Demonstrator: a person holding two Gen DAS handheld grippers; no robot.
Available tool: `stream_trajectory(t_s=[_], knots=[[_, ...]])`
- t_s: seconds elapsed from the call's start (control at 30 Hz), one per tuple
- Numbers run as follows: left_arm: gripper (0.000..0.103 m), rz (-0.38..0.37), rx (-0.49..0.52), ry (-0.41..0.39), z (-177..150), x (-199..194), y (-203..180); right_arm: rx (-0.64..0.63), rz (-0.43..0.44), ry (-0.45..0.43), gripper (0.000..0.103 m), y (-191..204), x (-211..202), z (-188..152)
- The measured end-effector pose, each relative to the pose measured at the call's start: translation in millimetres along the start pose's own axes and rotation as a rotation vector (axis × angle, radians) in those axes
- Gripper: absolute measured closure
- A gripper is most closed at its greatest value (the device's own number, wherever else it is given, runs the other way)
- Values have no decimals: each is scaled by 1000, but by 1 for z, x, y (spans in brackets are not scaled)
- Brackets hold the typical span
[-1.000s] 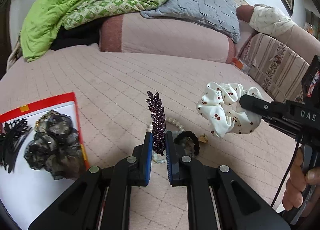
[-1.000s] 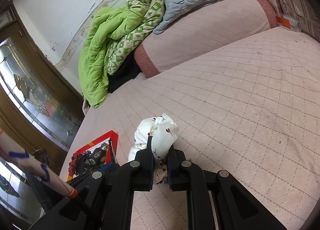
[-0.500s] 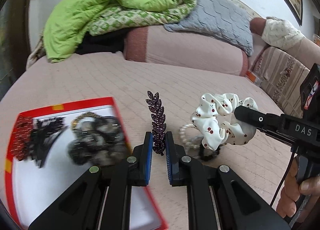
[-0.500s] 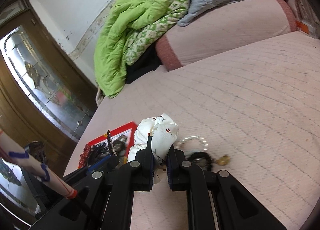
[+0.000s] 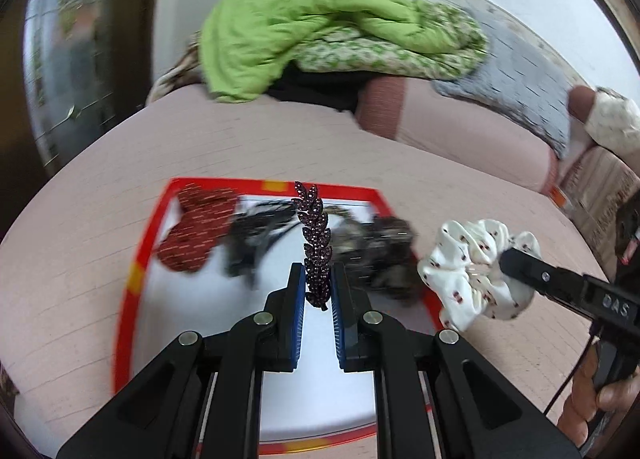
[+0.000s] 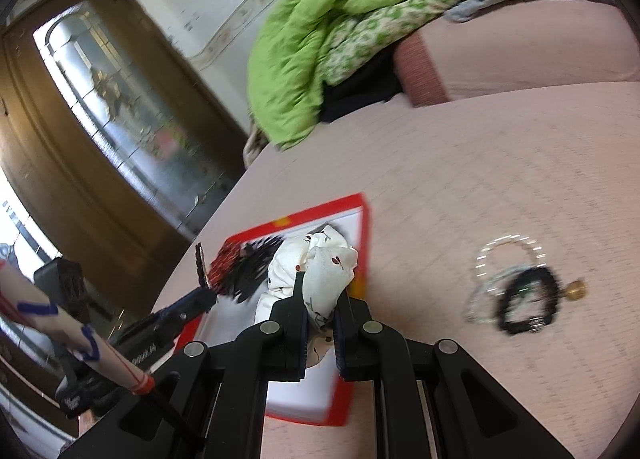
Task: Organize jewelry
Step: 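Carry the white scrunchie and purple beaded clip over the red tray with both grippers, then open both grippers to drop the scrunchie and beaded clip into the tray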
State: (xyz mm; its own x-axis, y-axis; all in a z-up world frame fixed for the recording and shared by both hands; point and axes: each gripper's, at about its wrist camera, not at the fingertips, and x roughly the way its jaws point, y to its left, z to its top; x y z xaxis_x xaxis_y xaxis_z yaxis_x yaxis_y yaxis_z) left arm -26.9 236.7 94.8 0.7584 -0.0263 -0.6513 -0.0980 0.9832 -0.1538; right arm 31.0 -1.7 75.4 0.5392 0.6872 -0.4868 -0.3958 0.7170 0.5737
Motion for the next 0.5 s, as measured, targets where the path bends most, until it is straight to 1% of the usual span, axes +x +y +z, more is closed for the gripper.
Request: stream_trajectory(t_s=[0.13,0.3,0.5], knots=[[91,36,-37,43,-5,10,23,-23,29,37,92,19,22,-6],[91,79,-59,83,-10,19,43,-57,55,88,91,41,52,-15],[91,101,-56,112,-11,30,54,-70,43,132,91,52,80,-17]])
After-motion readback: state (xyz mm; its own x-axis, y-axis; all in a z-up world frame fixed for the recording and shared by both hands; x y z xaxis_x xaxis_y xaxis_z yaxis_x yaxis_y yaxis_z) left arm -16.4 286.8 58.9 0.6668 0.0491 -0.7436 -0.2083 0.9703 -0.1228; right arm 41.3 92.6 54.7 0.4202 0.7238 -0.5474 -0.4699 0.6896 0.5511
